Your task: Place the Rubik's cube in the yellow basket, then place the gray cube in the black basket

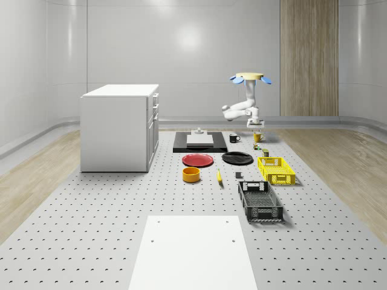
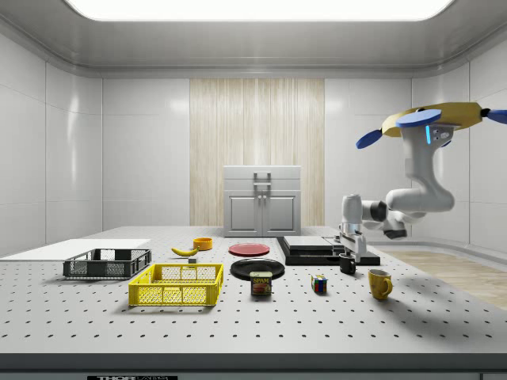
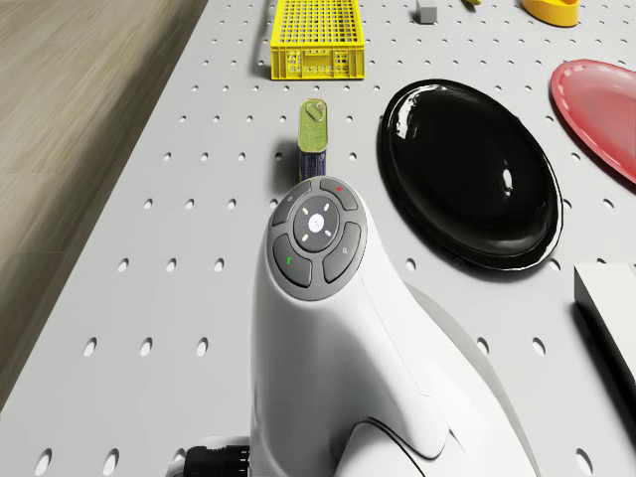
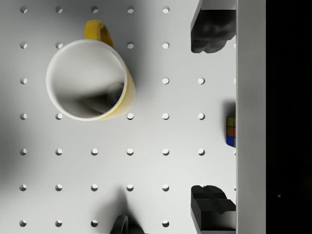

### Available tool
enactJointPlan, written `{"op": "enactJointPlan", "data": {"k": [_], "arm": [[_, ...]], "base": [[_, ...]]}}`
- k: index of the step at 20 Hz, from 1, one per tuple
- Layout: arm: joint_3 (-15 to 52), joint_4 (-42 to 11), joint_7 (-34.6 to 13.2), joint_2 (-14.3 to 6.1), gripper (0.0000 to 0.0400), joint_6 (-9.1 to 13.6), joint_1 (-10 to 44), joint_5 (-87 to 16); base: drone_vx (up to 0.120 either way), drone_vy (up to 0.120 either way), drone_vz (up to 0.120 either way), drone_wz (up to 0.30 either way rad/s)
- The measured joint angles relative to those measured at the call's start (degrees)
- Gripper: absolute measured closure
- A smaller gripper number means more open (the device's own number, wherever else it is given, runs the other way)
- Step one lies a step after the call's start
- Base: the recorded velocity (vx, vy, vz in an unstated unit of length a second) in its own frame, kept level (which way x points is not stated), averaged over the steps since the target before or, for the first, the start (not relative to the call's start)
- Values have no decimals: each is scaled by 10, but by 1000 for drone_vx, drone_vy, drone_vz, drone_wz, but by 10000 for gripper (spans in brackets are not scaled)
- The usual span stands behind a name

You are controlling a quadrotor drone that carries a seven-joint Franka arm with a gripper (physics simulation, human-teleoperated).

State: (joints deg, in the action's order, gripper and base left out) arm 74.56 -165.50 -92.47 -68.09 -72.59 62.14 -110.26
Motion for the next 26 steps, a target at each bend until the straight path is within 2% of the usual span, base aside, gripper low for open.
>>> {"op": "enactJointPlan", "data": {"k": [5, 9, 14, 18, 23, 26], "arm": [[4, 1, -4, -13, 0, -12, 4, 7], [7, 2, -7, -24, 0, -22, 8, 12], [10, 2, -11, -36, 0, -33, 11, 18], [13, 3, -13, -46, 0, -42, 14, 23], [15, 4, -16, -57, 0, -53, 17, 28], [17, 4, -18, -64, 0, -59, 19, 32]], "base": [[120, 0, -16, 0], [120, -60, 0, 0], [120, -16, -112, 0], [120, -60, -10, 0], [120, 0, -96, 0], [13, 0, 0, 0]]}}
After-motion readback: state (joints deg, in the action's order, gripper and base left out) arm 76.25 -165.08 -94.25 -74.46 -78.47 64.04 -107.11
